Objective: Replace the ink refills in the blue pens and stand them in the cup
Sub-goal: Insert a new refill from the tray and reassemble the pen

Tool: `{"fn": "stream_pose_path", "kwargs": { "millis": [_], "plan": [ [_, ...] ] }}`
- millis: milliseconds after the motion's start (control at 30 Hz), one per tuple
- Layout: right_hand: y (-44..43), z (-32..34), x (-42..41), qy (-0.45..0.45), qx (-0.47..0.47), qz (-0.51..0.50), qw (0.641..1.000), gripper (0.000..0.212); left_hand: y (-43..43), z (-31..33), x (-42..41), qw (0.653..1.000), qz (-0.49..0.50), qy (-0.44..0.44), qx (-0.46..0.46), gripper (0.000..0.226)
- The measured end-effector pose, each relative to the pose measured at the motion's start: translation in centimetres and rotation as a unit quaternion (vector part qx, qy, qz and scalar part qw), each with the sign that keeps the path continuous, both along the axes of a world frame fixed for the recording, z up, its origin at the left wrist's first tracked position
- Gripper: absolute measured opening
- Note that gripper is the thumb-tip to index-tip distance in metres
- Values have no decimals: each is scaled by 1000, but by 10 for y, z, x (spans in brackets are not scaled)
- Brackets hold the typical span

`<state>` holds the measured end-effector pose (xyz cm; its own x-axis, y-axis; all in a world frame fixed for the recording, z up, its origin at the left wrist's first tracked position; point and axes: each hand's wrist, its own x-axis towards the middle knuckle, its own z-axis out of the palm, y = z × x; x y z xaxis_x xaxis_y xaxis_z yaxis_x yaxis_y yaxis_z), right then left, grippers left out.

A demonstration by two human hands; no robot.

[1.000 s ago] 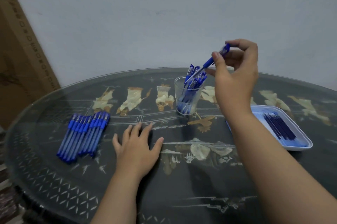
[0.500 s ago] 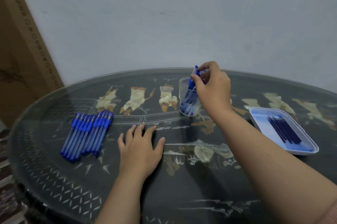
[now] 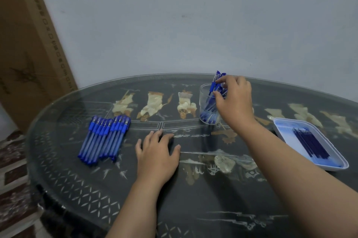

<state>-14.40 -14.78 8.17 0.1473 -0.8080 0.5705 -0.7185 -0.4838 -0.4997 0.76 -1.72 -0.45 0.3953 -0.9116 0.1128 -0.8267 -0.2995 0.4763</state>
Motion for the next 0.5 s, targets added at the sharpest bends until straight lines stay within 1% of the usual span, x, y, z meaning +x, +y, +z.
{"fn": "stream_pose_path", "kwargs": {
  "millis": [133,200,233,300,400,467,500],
  "plan": [
    [15,-6,-3,-41,-58,-44,996,27,2,4,1,998,-1,52,-39,43],
    [31,-14,-1,-71,-92,-59,992,26,8,8,8,997,8,46,-63,43],
    [40,-19,1,-83,-84,-52,992,24,12,10,15,996,17,29,-78,42],
    [58,-34,12,-86,-21,-15,996,15,21,12,31,993,48,5,-108,41],
    [78,-60,40,-72,73,51,993,14,35,10,63,983,111,-17,-147,37],
    [89,-71,65,-46,112,86,989,9,46,8,85,978,147,-36,-145,37],
    [93,-74,78,-29,129,100,986,5,52,8,95,978,160,-40,-125,38]
  ]
}}
